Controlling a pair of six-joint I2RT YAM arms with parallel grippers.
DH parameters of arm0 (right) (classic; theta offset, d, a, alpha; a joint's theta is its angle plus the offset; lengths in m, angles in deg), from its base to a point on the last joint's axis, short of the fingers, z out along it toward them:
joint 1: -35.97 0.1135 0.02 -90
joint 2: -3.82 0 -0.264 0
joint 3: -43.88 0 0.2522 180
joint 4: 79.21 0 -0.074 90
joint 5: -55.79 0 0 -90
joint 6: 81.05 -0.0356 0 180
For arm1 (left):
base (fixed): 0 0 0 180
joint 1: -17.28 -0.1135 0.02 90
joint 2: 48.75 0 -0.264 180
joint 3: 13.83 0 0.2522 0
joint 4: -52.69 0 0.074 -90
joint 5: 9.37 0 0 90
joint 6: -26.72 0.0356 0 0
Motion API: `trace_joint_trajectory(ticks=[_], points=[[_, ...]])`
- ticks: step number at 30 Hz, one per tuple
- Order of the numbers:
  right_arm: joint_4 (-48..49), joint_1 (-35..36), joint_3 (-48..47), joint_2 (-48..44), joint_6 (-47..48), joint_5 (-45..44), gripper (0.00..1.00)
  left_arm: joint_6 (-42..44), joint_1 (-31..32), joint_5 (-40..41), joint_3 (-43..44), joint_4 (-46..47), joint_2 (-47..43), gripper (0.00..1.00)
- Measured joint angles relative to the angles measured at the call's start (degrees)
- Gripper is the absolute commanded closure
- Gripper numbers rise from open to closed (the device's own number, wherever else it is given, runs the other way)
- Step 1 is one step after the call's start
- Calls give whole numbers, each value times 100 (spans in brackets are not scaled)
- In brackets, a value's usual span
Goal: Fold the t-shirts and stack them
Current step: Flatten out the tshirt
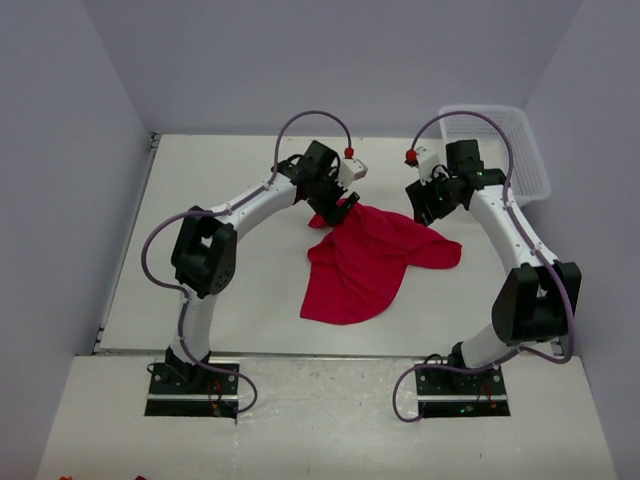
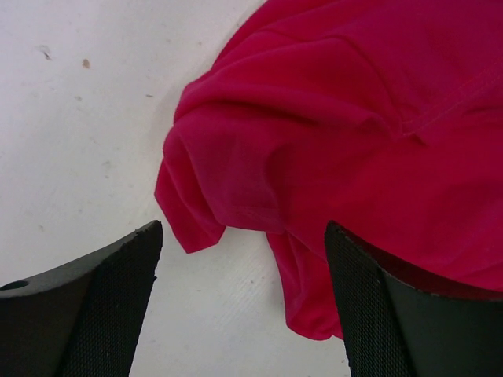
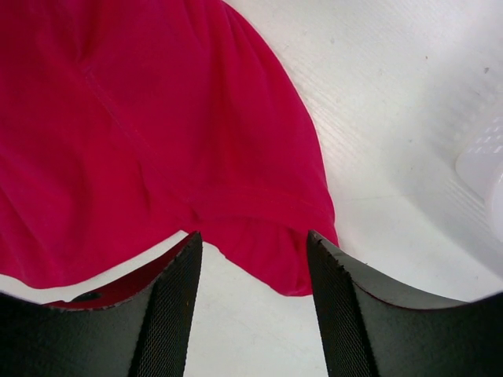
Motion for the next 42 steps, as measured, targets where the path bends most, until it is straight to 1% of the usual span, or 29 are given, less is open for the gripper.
trace_joint_trajectory(ticks=[3, 7, 13, 16, 21, 23, 27, 28, 29, 30, 32, 33, 34, 35, 42], points=[[0, -81, 0, 0, -20, 31, 44, -42, 28, 4, -138, 2, 0, 17], [0, -210, 0, 0, -55, 72, 50, -59, 24, 50, -177, 96, 0, 19], [0, -308, 0, 0, -103, 157, 51, -57, 24, 144, -177, 310, 7, 23], [0, -315, -2, 0, -133, 162, 52, -66, 24, 153, -136, 382, 72, 27], [0, -321, -17, 2, -149, 164, 53, -116, 24, 151, -68, 431, 258, 28], [0, -328, -20, 7, -149, 164, 53, -133, 24, 153, -68, 428, 304, 30], [0, -343, -20, 20, -149, 162, 57, -155, 24, 162, -70, 470, 339, 41], [0, -352, -20, 20, -149, 162, 57, -151, 24, 175, -70, 494, 339, 48], [0, -354, -20, 20, -149, 164, 57, -146, 24, 186, -70, 516, 339, 53], [2, -358, -22, 20, -149, 162, 58, -140, 24, 203, -70, 531, 339, 61], [0, -358, -20, 20, -151, 162, 58, -109, 24, 245, -94, 549, 334, 72], [0, -358, -20, 20, -151, 164, 58, -90, 24, 260, -111, 560, 334, 84], [0, -358, -20, 22, -151, 164, 58, -85, 24, 280, -136, 568, 328, 90], [0, -358, -22, 28, -151, 166, 58, -59, 20, 302, -168, 577, 321, 100], [2, -358, -24, 184, -162, 173, 57, -9, 4, 407, -286, 592, 291, 100]])
